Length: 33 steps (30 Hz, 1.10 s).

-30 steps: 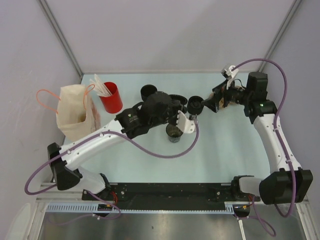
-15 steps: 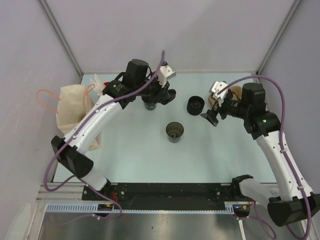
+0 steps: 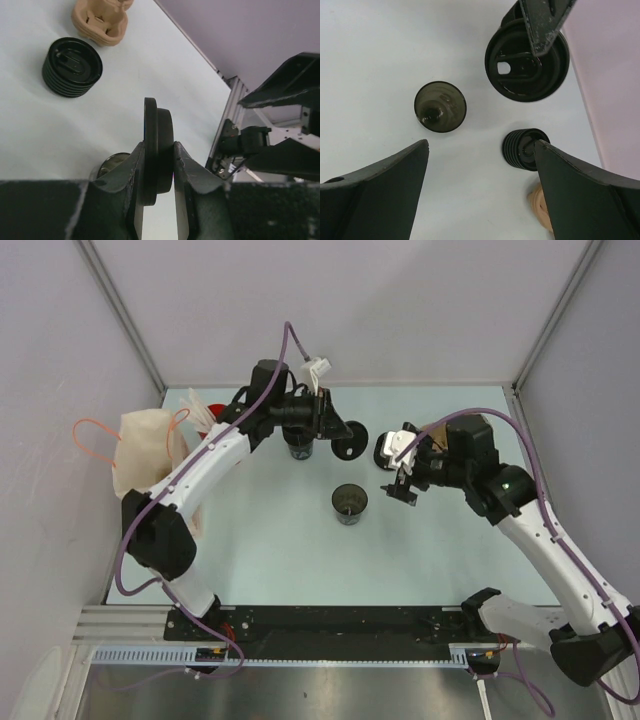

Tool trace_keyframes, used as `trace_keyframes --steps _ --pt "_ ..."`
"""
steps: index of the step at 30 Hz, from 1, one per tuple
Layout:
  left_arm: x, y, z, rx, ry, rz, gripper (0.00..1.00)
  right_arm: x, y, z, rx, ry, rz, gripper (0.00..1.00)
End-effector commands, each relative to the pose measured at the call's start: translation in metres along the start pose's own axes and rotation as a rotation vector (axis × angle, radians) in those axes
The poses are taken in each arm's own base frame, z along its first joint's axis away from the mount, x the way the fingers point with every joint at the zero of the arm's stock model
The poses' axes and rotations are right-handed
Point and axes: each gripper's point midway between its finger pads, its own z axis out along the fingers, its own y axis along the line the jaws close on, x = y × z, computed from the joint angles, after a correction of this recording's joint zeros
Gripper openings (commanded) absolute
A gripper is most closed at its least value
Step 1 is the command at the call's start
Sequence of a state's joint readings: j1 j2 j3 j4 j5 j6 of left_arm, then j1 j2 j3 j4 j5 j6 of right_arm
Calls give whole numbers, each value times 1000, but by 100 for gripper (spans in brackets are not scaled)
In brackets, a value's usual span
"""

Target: Pack the takeout coffee

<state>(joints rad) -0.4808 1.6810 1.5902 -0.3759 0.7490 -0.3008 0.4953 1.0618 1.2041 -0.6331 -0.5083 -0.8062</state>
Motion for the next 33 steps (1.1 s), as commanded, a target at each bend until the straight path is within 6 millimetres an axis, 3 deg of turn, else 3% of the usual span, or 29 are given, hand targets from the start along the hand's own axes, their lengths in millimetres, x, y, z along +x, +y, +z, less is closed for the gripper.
trace_keyframes --steps 1,6,12,23,29,33 --pt "-15 -32 -11 104 -68 -95 13 -1 3 16 -12 19 -54 90" --pt "-2 -33 -10 134 -74 -137 12 -1 11 43 -41 40 -47 84" --pt "9 -38 -9 199 -65 -187 12 -13 23 59 -98 8 -15 76" --pt "13 -46 -17 204 -76 -191 13 -20 21 66 -95 -12 18 61" --pt "9 -47 -18 207 -94 -173 13 -24 26 65 -121 -26 4 61" --pt "12 -40 -15 180 -95 -170 13 -30 44 57 -216 -56 -1 65"
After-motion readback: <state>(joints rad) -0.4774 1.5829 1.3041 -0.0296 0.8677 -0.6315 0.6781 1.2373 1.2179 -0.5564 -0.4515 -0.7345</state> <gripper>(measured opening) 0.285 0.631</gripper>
